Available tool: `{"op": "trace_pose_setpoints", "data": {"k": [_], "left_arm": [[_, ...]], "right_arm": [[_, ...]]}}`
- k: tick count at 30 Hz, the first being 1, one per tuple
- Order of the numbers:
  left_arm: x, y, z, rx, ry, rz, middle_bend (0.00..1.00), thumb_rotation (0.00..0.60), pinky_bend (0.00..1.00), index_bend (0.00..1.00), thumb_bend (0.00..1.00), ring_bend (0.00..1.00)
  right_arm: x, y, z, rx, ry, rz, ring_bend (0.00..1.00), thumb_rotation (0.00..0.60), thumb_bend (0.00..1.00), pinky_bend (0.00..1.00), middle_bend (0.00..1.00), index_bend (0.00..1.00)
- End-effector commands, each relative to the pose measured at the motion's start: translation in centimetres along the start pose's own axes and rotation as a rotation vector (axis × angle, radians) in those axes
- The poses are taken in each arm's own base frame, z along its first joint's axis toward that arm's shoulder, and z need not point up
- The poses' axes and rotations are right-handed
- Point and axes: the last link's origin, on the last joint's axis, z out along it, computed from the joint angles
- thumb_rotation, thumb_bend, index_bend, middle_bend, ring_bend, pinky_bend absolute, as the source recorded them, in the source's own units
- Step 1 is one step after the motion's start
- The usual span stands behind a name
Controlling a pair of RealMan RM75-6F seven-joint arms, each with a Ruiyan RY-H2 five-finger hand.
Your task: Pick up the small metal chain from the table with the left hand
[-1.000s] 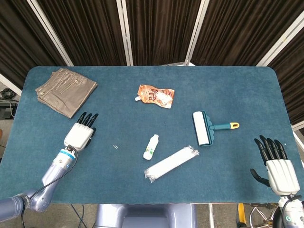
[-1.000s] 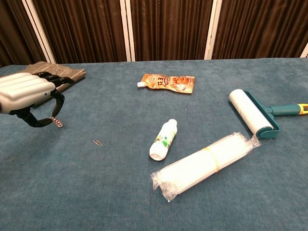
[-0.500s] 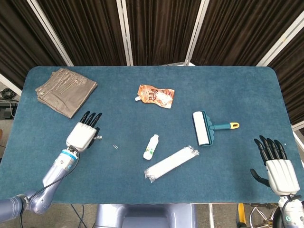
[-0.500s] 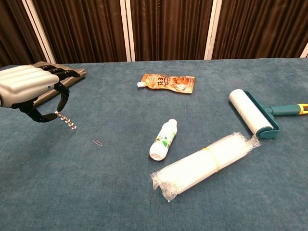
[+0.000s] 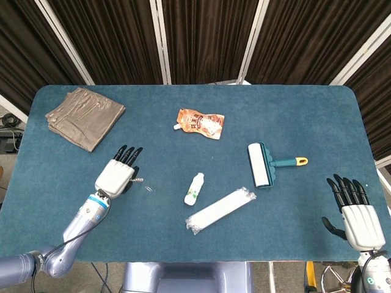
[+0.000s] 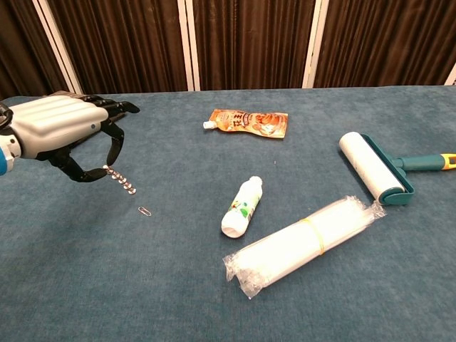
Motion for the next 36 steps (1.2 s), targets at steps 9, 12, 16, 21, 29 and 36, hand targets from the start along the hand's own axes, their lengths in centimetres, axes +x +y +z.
{"op": "trace_pose_setpoints", "data": {"k": [9,12,16,21,29,36], "left_arm": [[0.5,1.7,-0.2,-0.029,0.001,-0.035,0.0,0.6,0.0,0.62,0.41,0.0],[0.6,1.9,-0.4,-0.035,0.004,-0.036,0.0,0.6,0.0,0.62,0.42,0.0],[0.6,2.1,-0.6,-0.037,-0.002,-0.04,0.0,0.6,0.0,0.62,0.41,0.0],[0.4,2.3,-0.9,-0.042,-0.014,-0.023,0.0,0.6,0.0,0.62,0.42,0.0],[0.6,2.2,-1.1,-0.041,-0.014,-0.016,0.0,0.6,0.0,0.62,0.42,0.0],[0.5,1.9,-1.2,-0.028,-0.021,-0.025,0.0,0.6,0.0,0.62,0.41,0.0]], "right_arm": [[-0.1,-0.1,0.2,0.004,0.0,0.001,0.0,0.6,0.16,0.0,0.0,0.02],[-0.1,-0.1,0.1,0.004,0.0,-0.001,0.0,0.6,0.16,0.0,0.0,0.02],[-0.1,-0.1,0.1,0.001,0.0,-0.004,0.0,0.6,0.16,0.0,0.0,0.02],[0.0,0.0,-0.1,-0.004,0.003,-0.005,0.0,0.6,0.16,0.0,0.0,0.02],[0.1,0.1,-0.1,-0.007,0.003,-0.005,0.0,0.6,0.16,0.0,0.0,0.02],[0.1,0.1,-0.2,-0.006,0.003,-0.005,0.0,0.6,0.16,0.0,0.0,0.02]]}}
